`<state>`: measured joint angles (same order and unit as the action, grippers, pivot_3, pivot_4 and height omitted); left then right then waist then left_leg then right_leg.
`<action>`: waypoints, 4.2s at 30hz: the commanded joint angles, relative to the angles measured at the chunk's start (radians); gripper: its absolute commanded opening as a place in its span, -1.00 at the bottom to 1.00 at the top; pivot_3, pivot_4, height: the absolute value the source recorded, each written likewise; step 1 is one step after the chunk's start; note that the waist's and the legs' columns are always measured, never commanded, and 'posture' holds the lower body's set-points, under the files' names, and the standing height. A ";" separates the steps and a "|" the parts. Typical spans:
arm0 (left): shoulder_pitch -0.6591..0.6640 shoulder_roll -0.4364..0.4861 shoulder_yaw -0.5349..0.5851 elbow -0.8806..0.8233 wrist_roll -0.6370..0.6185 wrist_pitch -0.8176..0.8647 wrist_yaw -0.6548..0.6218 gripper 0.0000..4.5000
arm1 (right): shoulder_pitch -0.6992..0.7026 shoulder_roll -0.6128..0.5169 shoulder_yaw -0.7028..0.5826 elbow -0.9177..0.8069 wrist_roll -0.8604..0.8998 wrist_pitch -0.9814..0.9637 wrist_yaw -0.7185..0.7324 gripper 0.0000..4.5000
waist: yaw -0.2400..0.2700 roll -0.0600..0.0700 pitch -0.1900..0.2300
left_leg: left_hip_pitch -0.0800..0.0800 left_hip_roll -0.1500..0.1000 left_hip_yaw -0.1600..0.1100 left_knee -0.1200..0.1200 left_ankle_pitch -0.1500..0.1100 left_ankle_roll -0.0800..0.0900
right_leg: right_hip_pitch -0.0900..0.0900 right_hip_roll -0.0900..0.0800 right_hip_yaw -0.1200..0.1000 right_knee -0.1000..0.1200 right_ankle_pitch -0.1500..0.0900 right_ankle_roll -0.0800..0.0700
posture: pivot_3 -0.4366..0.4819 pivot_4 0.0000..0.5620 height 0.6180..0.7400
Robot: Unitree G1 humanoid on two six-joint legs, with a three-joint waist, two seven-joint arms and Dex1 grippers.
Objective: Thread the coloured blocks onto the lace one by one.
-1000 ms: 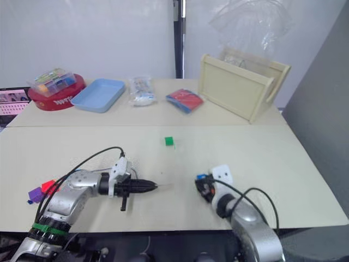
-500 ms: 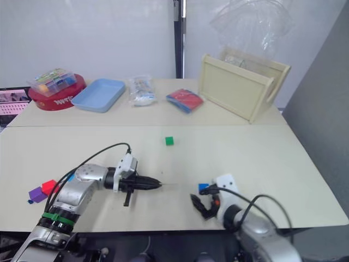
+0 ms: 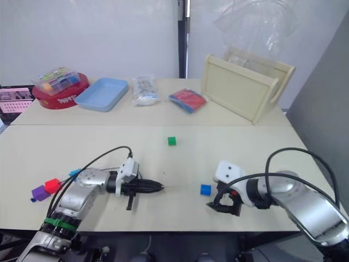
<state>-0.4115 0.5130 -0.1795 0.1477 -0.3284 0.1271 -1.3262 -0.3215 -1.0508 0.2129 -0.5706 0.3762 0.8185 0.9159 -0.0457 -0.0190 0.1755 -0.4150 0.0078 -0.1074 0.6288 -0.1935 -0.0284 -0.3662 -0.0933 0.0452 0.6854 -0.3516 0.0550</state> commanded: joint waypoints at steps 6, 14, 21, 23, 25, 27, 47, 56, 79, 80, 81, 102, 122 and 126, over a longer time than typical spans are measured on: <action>0.021 0.009 -0.008 -0.075 0.026 -0.018 0.028 -1.00 | -0.137 0.054 0.141 0.148 -0.135 -0.115 0.097 0.99 | 0.002 0.000 0.000 | 0.000 0.000 0.000 0.000 0.000 0.000 | 0.000 0.000 0.000 0.000 0.000 0.000 | -0.05 -0.47 1.00; 0.020 -0.009 -0.032 -0.082 0.038 -0.022 0.042 -1.00 | -0.193 0.125 0.178 0.228 -0.188 -0.076 0.114 0.18 | 0.002 0.000 0.000 | 0.000 0.000 0.000 0.001 0.000 0.000 | 0.000 -0.001 0.000 0.000 0.000 0.000 | -0.05 -0.47 1.00; 0.003 -0.021 -0.046 -0.074 0.038 -0.022 0.039 -1.00 | -0.197 0.153 0.181 0.168 -0.178 -0.041 0.132 -0.43 | 0.001 0.000 0.000 | 0.000 -0.001 0.000 0.001 0.000 0.000 | 0.000 -0.001 0.000 0.000 0.000 0.000 | -0.05 -0.47 1.00; 0.000 -0.024 -0.048 -0.073 0.040 -0.022 0.039 -1.00 | -0.199 0.165 0.188 0.139 -0.169 -0.027 0.142 -0.43 | 0.000 0.000 0.000 | 0.000 0.000 0.000 0.001 0.000 0.000 | 0.000 0.000 0.000 0.000 0.000 0.000 | -0.05 -0.47 1.00; -0.001 -0.026 -0.048 -0.072 0.042 -0.022 0.039 -1.00 | -0.198 0.174 0.198 0.118 -0.166 -0.020 0.150 -0.43 | 0.001 0.000 0.000 | 0.000 0.000 0.000 0.001 0.000 0.000 | 0.000 -0.001 0.000 0.000 0.000 0.000 | -0.05 -0.47 1.00; -0.004 -0.026 -0.055 -0.068 0.051 -0.028 0.036 -1.00 | -0.195 0.180 0.209 0.107 -0.171 -0.019 0.151 -0.43 | 0.002 0.000 0.000 | 0.000 -0.001 0.000 0.001 0.000 0.000 | 0.000 -0.001 0.000 0.000 0.000 0.000 | -0.05 -0.47 1.00; -0.051 -0.061 -0.116 -0.011 0.118 -0.085 0.049 -1.00 | -0.200 0.191 0.221 0.105 -0.192 -0.035 0.159 -0.43 | 0.002 0.000 0.000 | 0.000 -0.001 0.000 0.001 0.000 0.000 | 0.000 -0.001 0.000 0.000 0.000 0.000 | -0.05 -0.47 1.00; -0.063 -0.092 -0.123 0.003 0.119 -0.079 0.039 -1.00 | -0.203 0.212 0.229 0.098 -0.193 -0.019 0.142 -0.43 | 0.002 0.000 0.000 | 0.000 -0.001 0.000 0.001 0.000 0.000 | 0.000 -0.001 0.000 0.000 0.000 0.000 | -0.05 -0.47 1.00; -0.022 0.066 -0.089 -0.088 0.115 -0.005 0.012 0.01 | -0.251 0.332 0.332 0.155 -0.244 -0.007 0.115 -0.43 | -0.003 0.000 0.000 | 0.000 0.000 -0.001 0.001 0.000 0.000 | 0.000 0.000 0.000 0.001 0.000 0.000 | -0.05 -0.47 1.00; -0.029 0.079 -0.085 -0.087 0.117 -0.008 0.010 0.01 | -0.247 0.332 0.333 0.154 -0.245 -0.009 0.114 -0.43 | -0.003 0.000 0.000 | 0.000 0.000 -0.001 0.001 0.000 0.000 | 0.000 0.000 0.000 0.001 0.000 0.000 | -0.05 -0.47 1.00; -0.035 0.089 -0.084 -0.079 0.126 -0.022 0.012 0.02 | -0.244 0.332 0.333 0.154 -0.246 -0.011 0.112 -0.43 | -0.003 0.000 0.000 | 0.000 0.000 -0.001 0.001 0.000 0.000 | 0.000 0.000 0.000 0.001 0.000 0.000 | -0.05 -0.47 1.00; -0.070 0.045 -0.094 0.006 0.140 -0.088 0.005 -1.00 | -0.250 0.351 0.325 0.151 -0.245 0.012 0.097 -0.43 | -0.005 0.000 0.000 | 0.001 0.000 -0.001 0.001 0.000 0.000 | 0.000 0.001 0.000 0.002 0.000 0.000 | -0.05 -0.47 1.00; -0.101 -0.043 -0.129 0.003 0.156 -0.064 0.003 -1.00 | -0.240 0.351 0.327 0.129 -0.245 0.032 0.090 -0.43 | -0.004 0.000 0.000 | 0.001 0.000 -0.001 0.002 0.000 0.000 | 0.000 0.000 0.000 0.002 0.000 0.000 | -0.05 -0.47 1.00; -0.103 -0.005 -0.098 0.006 0.140 -0.051 -0.010 -0.34 | -0.235 0.348 0.328 0.125 -0.251 0.023 0.081 -0.43 | -0.007 0.000 0.000 | 0.001 0.000 -0.001 0.002 0.000 0.000 | 0.000 0.001 0.000 0.002 0.000 0.000 | -0.05 -0.47 1.00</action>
<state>-0.5001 0.4883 -0.3089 0.1737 -0.1613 0.0707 -1.3258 -0.5708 -0.7033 0.5312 -0.4274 0.1300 0.8409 1.0002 -0.0529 -0.0192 0.1751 -0.4142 0.0080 -0.1085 0.6304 -0.1934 -0.0286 -0.3662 -0.0925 0.0447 0.6878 -0.3515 0.0550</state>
